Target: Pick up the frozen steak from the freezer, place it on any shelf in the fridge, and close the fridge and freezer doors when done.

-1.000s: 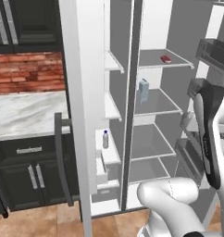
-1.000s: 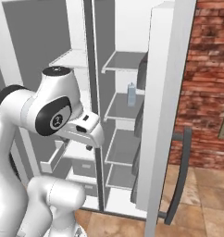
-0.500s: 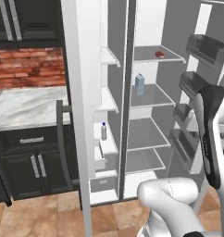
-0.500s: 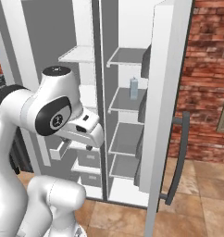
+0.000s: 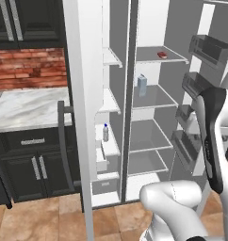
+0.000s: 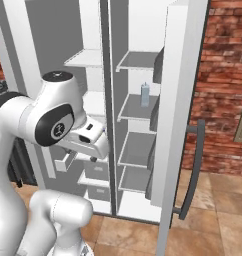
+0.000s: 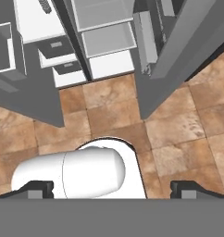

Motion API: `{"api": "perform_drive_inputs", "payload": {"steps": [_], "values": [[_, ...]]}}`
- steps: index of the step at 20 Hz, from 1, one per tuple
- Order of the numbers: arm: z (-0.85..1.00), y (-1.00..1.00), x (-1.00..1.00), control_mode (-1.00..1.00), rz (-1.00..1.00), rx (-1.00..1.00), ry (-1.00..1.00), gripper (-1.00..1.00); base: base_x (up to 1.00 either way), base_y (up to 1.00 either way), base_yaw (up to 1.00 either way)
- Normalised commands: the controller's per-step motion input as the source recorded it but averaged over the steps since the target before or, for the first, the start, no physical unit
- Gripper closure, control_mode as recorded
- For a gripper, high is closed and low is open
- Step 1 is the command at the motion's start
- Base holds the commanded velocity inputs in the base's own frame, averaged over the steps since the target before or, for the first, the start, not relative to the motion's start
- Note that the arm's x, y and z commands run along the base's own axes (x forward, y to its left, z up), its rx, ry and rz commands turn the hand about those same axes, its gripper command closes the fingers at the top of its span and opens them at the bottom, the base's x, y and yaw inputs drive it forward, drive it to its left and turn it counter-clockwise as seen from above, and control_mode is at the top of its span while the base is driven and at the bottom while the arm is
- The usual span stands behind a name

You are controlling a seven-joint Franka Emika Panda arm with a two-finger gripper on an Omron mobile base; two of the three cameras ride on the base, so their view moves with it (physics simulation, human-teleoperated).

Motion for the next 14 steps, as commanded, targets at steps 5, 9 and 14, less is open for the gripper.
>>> {"api": "perform_drive_inputs", "payload": {"steps": [5, 9, 14], "values": [[0.01, 0.36, -0.27, -1.0, 0.0, -0.03, -0.04, -1.0, 0.0, 0.0, 0.0], [0.1, 0.91, -0.93, -1.0, 0.07, -0.2, -0.32, -1.0, 0.0, 0.0, 0.0], [-0.01, 1.0, -0.49, -1.0, 0.03, -0.2, -0.34, -1.0, 0.0, 0.0, 0.0]]}}
